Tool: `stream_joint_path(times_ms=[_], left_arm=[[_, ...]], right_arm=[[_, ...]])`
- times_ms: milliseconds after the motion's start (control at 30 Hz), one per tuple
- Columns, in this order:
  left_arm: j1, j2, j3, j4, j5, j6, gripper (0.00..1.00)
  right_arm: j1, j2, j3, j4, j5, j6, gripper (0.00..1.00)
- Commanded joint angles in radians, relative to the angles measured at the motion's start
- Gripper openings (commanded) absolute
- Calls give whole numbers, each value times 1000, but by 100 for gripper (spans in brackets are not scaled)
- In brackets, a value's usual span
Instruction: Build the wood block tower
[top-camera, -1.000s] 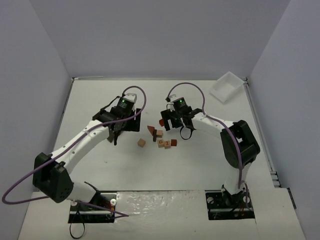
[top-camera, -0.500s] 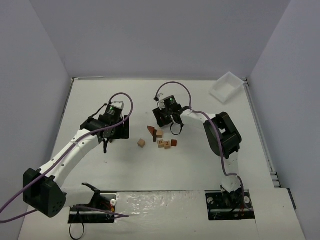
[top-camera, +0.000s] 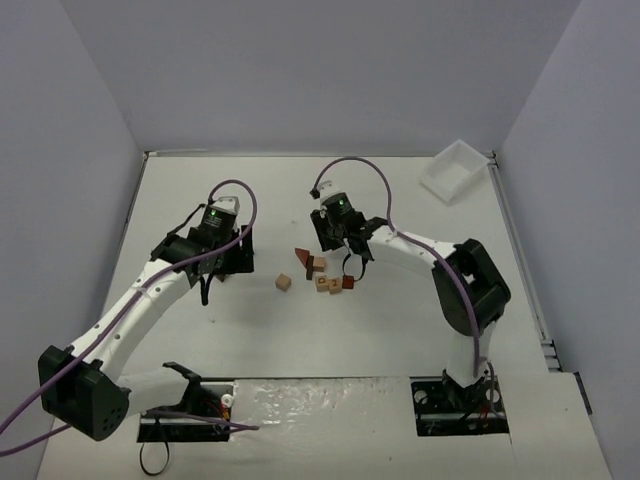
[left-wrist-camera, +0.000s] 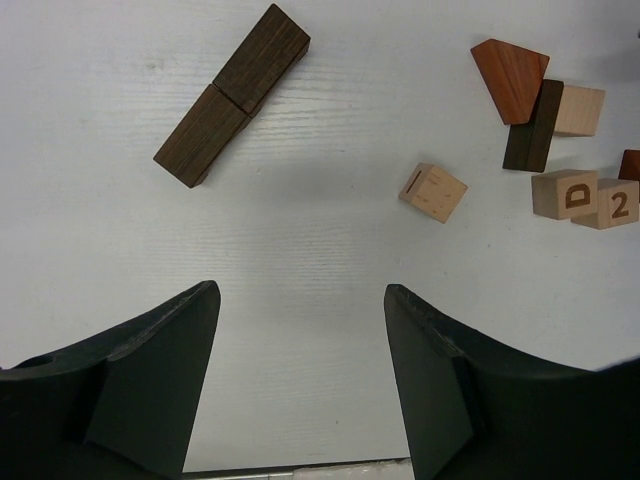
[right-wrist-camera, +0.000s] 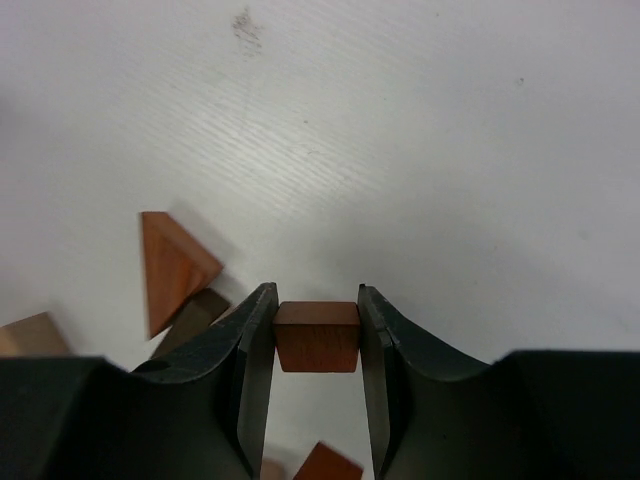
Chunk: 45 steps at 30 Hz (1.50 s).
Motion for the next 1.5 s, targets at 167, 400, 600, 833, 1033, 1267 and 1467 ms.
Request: stream_joint_path(times_ms=[167,400,600,833,1033,1267,1467], left_arm=[[11,-83,66,-53,-62,-89,64],[16,-177,53,-103,-119,-120,64],[16,-214,36,-130,-132,-125,64],[16,-245,12,-145,-112,-137,64],[12,-257,2,-145,-68,-203,64],[-148,-177,-23,-135,-131,-317,64],[-363,2,24,-110,-226,-448,64]], right_arm=[[353,-186,-132,-1,400,516,0],[518,28,-56,-98,528,824,0],[554,116,-22,-106,524,929,17],[587,52,-21,-143,565,926,58],[590,-132,-4,-256,696,805,74],[382,-450,-138,-313,618,632,79],[126,-766,-251,-328,417,439,96]])
